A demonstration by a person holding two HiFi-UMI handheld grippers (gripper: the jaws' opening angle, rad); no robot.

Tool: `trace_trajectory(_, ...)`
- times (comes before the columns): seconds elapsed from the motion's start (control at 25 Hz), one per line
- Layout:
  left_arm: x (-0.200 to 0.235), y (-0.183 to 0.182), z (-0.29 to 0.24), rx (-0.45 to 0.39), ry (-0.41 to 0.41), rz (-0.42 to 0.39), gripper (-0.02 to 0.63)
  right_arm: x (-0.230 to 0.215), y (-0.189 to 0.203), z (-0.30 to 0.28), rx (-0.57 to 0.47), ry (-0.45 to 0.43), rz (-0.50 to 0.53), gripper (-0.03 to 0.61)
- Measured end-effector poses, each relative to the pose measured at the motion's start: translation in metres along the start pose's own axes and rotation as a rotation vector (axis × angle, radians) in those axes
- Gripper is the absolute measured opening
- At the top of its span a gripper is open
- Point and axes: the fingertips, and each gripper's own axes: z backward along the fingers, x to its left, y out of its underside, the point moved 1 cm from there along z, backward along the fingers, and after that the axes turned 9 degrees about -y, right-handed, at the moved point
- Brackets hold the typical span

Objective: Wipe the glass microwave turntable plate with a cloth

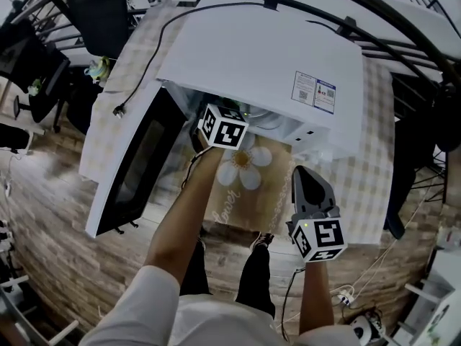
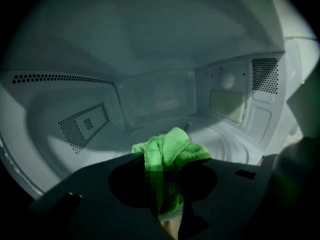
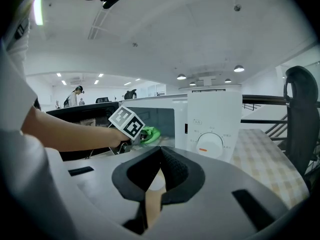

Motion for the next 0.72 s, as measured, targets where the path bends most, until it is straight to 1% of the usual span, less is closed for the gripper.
trace_trajectory(0.08, -0.016, 0.001, 0.01, -0.01, 0.022, 0.0, 0.12, -0.003, 0.0, 0.002, 0.001, -0.003, 0.006, 0.014)
trace_trajectory(0.24, -0.046, -0.003, 0.023, -0.012, 0.087, 0.029, 0.12, -0.007, 0.003, 0.005, 0.002, -0.007, 0.002, 0.014)
trace_trajectory(0.4, -0.085, -0.012, 0.029, -0.018, 0.158, 0.023, 0.12, -0.008, 0.01, 0.01, 0.016, -0.01, 0.002, 0.014)
trace_trajectory(0.52, -0.115, -0.022, 0.035, -0.046, 0.271, 0.045, 0.12, -0.008, 0.011, 0.013, 0.019, -0.012, 0.005, 0.014)
trace_trajectory(0.56, -0.119, -0.026, 0.038, -0.063, 0.307, 0.064, 0.12, -0.007, 0.011, 0.013, 0.021, -0.014, 0.007, 0.014)
trace_trajectory(0.6, -0.119, -0.029, 0.041, -0.084, 0.325, 0.084, 0.12, -0.006, 0.011, 0.013, 0.021, -0.017, 0.008, 0.014)
trace_trajectory(0.64, -0.114, -0.031, 0.044, -0.108, 0.321, 0.098, 0.12, -0.005, 0.011, 0.013, 0.022, -0.018, 0.008, 0.014)
trace_trajectory(0.72, -0.093, -0.033, 0.045, -0.148, 0.256, 0.093, 0.12, -0.003, 0.01, 0.011, 0.021, -0.021, 0.008, 0.014)
